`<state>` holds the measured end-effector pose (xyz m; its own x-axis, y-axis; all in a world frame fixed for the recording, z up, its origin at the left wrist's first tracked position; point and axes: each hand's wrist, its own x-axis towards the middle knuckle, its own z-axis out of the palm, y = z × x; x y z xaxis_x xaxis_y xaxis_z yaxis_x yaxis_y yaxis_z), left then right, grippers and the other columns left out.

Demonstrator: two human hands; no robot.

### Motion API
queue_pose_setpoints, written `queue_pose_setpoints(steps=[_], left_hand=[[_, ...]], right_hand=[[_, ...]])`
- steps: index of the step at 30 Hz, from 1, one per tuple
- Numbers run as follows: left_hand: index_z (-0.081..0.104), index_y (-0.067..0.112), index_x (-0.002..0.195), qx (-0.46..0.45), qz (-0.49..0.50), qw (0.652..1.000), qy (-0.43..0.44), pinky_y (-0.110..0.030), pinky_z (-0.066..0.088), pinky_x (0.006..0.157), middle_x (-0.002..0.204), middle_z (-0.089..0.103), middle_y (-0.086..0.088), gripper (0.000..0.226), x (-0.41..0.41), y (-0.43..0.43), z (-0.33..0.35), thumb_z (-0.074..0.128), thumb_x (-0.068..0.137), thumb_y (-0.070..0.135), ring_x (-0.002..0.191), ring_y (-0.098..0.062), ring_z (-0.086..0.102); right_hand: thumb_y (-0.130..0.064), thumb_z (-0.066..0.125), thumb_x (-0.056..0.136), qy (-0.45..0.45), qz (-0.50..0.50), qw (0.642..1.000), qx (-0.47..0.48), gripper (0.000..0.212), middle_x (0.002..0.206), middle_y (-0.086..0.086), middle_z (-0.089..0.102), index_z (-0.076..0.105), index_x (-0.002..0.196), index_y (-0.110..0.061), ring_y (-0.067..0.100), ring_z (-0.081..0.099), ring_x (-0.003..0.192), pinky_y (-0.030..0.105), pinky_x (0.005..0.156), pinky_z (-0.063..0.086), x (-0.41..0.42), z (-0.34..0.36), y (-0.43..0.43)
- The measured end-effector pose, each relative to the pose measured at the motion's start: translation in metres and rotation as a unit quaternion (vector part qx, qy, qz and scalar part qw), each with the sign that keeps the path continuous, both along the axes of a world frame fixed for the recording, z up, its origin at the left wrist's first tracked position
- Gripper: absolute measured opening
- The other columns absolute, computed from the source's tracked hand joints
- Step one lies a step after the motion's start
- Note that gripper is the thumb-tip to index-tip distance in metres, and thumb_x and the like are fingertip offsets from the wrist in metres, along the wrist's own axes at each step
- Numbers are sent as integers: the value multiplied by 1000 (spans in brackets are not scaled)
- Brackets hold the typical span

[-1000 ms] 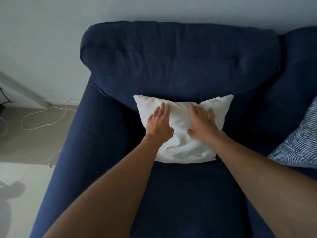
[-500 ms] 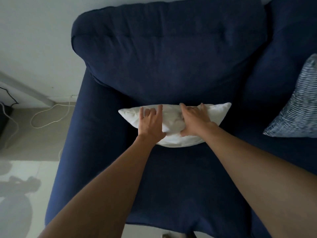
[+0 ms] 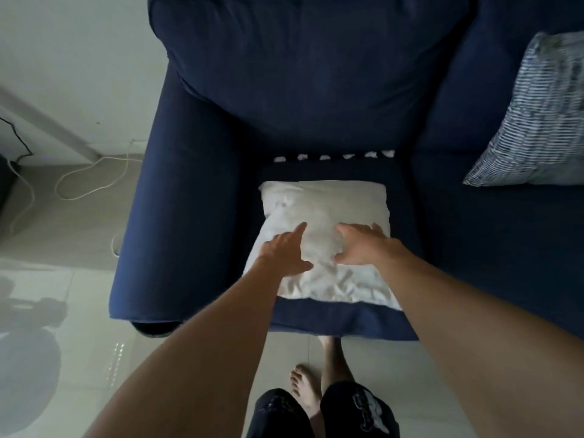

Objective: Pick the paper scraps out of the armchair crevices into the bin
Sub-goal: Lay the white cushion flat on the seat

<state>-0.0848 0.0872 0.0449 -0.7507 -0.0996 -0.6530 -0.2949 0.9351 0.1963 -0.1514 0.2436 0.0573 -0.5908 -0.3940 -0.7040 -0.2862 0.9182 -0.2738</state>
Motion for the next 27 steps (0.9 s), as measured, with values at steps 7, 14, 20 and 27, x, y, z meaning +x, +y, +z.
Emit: queue_pose_setpoints(steps=[7,14,20,27], left_hand=[[29,20,149,-6,32,998,49,-37,39,105,144,48,-2,65,13,3,10,53,94,44,137,-22,40],[40,15,142,-17,44,992,115,-39,44,100,141,49,-5,55,-15,1,30,49,95,43,131,-24,47],[31,19,148,-4,68,991,115,-42,43,103,149,42,-2,62,-54,-9,22,48,95,45,136,-23,41],[17,22,153,32,116,989,82,-41,44,103,153,37,-3,70,-110,-27,0,48,95,45,138,-23,40]], right_hand=[[-29,51,92,39,-54,997,-33,57,147,9,39,34,142,-9,32,38,135,44,117,20,16,1,5],[-32,47,96,76,-64,994,-37,56,155,11,29,32,144,-8,32,32,139,44,115,23,-5,12,-4],[-35,46,96,78,-72,993,-47,61,160,13,18,27,148,-8,31,24,145,46,119,19,-40,8,-18],[-34,44,98,62,-103,990,-70,59,160,13,19,29,147,-5,28,27,145,44,117,25,-102,-12,-43]])
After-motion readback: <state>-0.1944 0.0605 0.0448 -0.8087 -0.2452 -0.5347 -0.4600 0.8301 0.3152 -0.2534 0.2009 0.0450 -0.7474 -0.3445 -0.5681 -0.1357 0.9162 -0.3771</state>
